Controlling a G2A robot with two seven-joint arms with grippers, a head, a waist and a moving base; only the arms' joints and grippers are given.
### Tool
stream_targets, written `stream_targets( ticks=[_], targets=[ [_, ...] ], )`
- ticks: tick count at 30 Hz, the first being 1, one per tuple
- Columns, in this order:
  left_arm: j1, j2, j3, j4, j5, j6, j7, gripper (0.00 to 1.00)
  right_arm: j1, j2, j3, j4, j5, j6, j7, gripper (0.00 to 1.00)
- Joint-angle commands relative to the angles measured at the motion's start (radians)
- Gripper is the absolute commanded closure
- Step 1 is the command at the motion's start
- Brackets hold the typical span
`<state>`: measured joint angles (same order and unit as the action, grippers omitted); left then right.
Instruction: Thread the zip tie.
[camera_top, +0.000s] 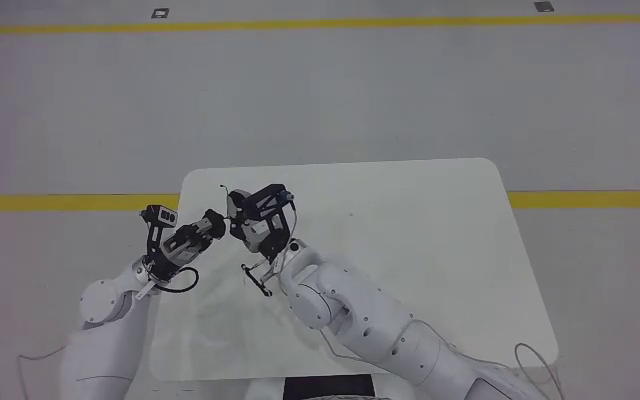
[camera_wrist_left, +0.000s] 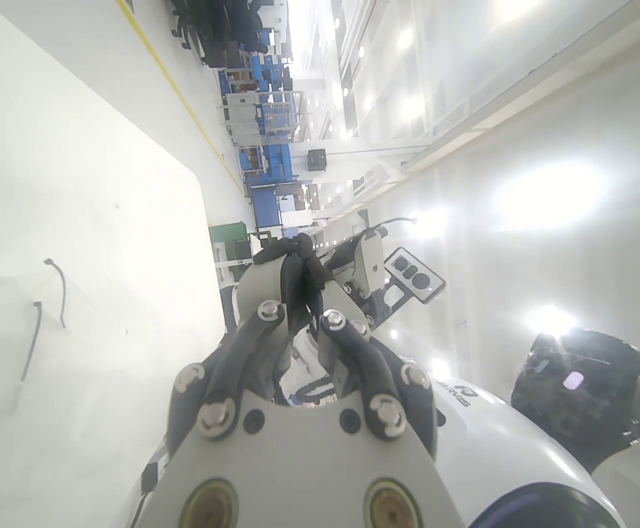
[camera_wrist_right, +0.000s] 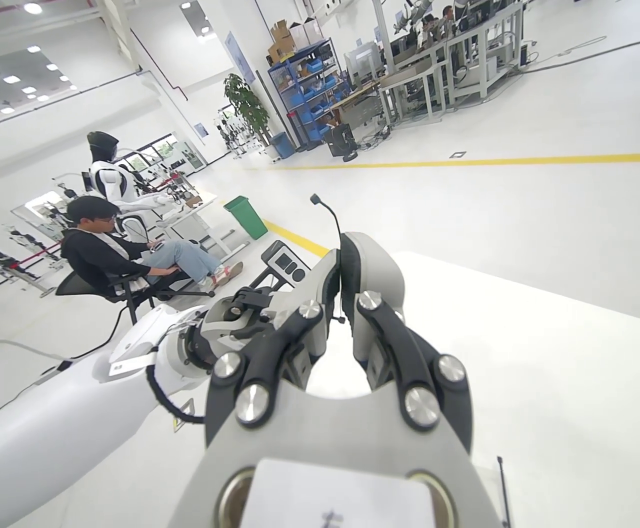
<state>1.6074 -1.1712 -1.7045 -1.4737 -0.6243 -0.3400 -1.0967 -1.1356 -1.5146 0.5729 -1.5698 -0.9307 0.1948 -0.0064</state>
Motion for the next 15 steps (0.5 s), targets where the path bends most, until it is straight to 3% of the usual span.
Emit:
stream_targets(
  ticks=[1, 15],
  targets=[
    [0.000, 0.000, 0.000, 0.000, 0.000, 0.000, 0.000, 1.00, -0.003, -0.004, 0.004, 0.003, -0.005, -0.001, 0.003, 1.00],
    [0.000, 0.000, 0.000, 0.000, 0.000, 0.000, 0.000, 1.00, -0.023, -0.023, 0.028, 0.004, -0.043, -0.019, 0.026, 1.00]
  ],
)
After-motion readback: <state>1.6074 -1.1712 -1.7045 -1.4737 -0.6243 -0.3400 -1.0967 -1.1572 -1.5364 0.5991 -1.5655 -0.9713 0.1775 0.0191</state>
